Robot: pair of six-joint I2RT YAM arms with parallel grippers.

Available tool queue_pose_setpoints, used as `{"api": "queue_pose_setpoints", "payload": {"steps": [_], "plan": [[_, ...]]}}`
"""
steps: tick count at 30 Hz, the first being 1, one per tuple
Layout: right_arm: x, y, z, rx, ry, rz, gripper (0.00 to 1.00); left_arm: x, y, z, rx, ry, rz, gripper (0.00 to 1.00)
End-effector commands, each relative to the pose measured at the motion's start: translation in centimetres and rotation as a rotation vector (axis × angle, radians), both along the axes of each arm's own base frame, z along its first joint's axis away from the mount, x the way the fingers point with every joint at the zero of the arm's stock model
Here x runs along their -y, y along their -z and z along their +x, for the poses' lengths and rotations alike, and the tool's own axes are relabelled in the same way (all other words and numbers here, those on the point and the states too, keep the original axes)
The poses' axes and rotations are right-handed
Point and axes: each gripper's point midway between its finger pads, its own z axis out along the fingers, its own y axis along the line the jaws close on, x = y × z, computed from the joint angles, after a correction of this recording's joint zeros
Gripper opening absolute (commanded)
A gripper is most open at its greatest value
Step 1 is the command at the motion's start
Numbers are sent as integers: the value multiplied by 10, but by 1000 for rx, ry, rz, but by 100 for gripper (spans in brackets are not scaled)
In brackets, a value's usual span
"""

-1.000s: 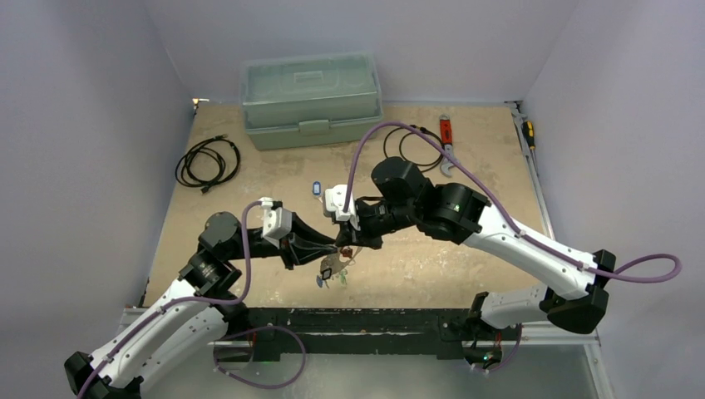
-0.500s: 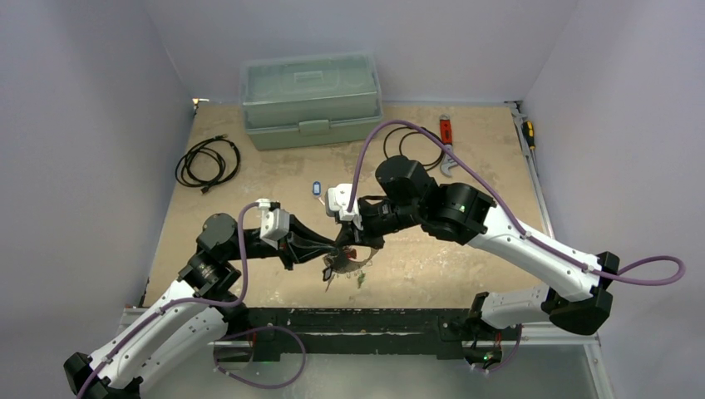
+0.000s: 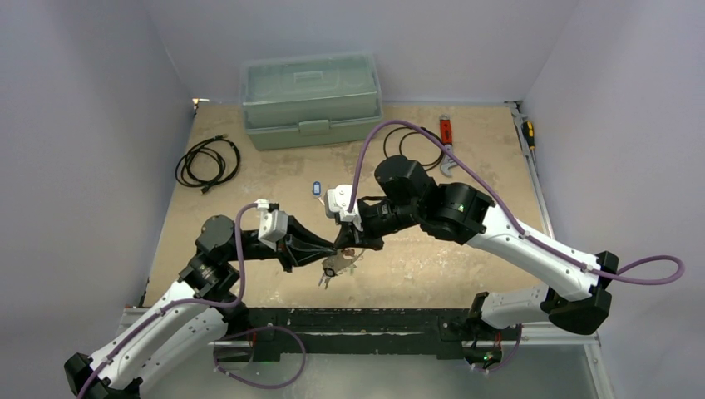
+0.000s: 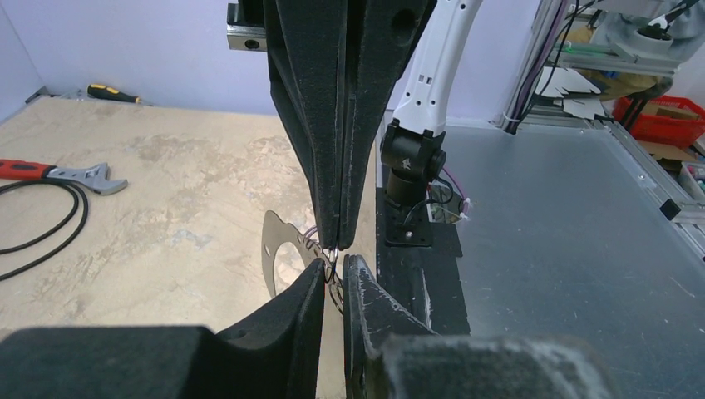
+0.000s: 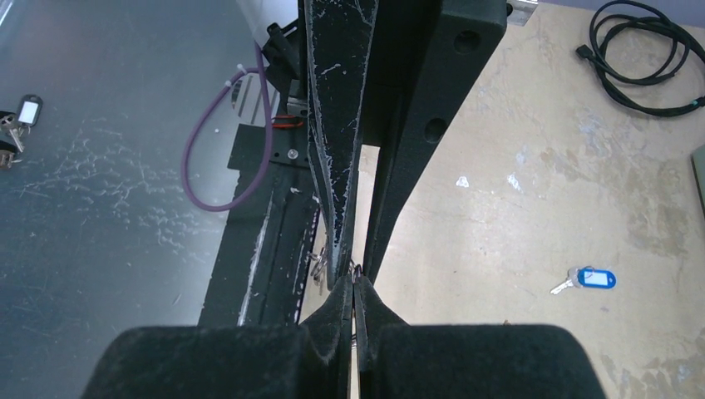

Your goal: Put the keys on the keyring

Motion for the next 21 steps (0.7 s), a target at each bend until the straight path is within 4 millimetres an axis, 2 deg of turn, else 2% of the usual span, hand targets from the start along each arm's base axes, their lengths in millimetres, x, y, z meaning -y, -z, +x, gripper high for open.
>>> {"api": "queue_pose_setpoints", "payload": {"steps": [1,7,10,13,19,21], "plan": [[-11,-39,-2,55,-42,126,0,0,-5,-6,16,24,-25,12],[-13,-40,-3,53,-49,129,0,0,-5,-6,10,23,-26,13],[-15,-41,-6,47,-68,141,0,1,-6,-6,10,20,-29,0],[-18,-43,-9,47,-91,166,0,-1,-9,-7,21,12,-32,0],[-27,-63,-10,56,-87,307,0,-8,-17,-6,52,-30,-33,0],[-28,-70,-9,46,-70,350,5,-9,-20,-4,58,-46,-36,0]]}}
